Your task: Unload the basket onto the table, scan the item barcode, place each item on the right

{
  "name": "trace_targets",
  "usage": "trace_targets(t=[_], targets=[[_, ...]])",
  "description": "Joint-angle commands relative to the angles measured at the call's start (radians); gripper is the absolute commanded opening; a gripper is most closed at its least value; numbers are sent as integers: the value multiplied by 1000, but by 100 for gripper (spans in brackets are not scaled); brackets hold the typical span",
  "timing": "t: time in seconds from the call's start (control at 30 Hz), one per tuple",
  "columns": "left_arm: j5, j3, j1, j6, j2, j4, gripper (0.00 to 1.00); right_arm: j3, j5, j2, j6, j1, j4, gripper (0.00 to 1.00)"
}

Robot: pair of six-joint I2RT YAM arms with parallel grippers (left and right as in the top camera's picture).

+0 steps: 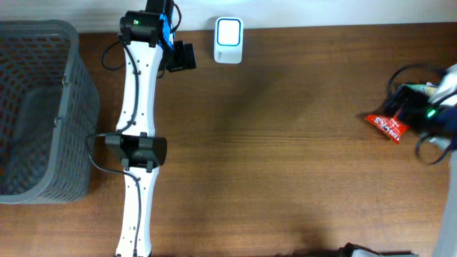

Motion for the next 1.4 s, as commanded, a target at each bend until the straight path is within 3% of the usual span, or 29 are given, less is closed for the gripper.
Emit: trace_targets(t=[0.0, 0.17, 0.4, 0.57, 0.77, 0.83, 1.1, 1.23, 1.37], targets=[[-7, 4, -2, 5, -3, 0, 99, -274, -133, -206, -9, 107, 65, 99], [-7, 4, -2, 5, -3, 0, 99, -507, -171, -312, -10, 177, 60, 99], [-7, 4, -2, 5, -3, 0, 99, -517, -165, -181, -10, 179, 18, 99], [-7, 4, -2, 5, -3, 0, 99, -536, -172, -189, -18, 228, 97, 99], [-7, 4, -2, 5, -3, 0, 99, -827, -172, -470, -73, 437, 484, 99], [-7, 4, -2, 5, -3, 0, 99, -1009, -181, -682, -74, 446, 646, 99], [-7, 4, -2, 5, -3, 0, 99, -1281, -185, -1106, -85, 446, 779, 99], [-8, 4, -2, 5, -3, 0, 99, -1342, -187, -1211, -97, 446, 808, 98], [-7, 4, -2, 5, -3, 0, 99, -1425, -198, -1294, -97, 446, 943, 99]])
